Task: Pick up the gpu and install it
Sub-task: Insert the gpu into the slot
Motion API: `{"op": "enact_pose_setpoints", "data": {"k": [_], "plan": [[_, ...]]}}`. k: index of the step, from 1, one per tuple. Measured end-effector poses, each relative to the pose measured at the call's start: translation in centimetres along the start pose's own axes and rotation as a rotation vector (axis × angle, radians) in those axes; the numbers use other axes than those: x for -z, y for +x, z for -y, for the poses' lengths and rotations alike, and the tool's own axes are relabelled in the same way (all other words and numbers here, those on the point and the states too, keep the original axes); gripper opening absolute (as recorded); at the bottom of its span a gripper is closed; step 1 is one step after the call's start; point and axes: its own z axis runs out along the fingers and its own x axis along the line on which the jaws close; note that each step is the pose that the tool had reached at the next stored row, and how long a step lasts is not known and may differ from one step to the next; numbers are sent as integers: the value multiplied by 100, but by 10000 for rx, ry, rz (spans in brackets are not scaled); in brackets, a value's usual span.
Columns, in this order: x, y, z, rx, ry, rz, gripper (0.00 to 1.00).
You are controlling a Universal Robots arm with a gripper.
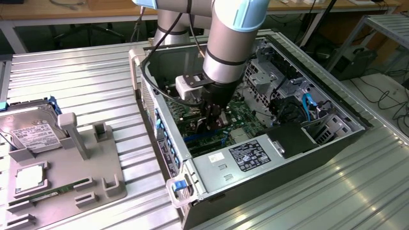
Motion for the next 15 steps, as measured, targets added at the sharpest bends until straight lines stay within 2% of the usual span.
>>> {"op": "enact_pose_setpoints", "data": {"k": [4,15], "plan": [[-25,0,0,-1,-30,2,28],[-15,-7,-1,0,-34,0,28]]}}
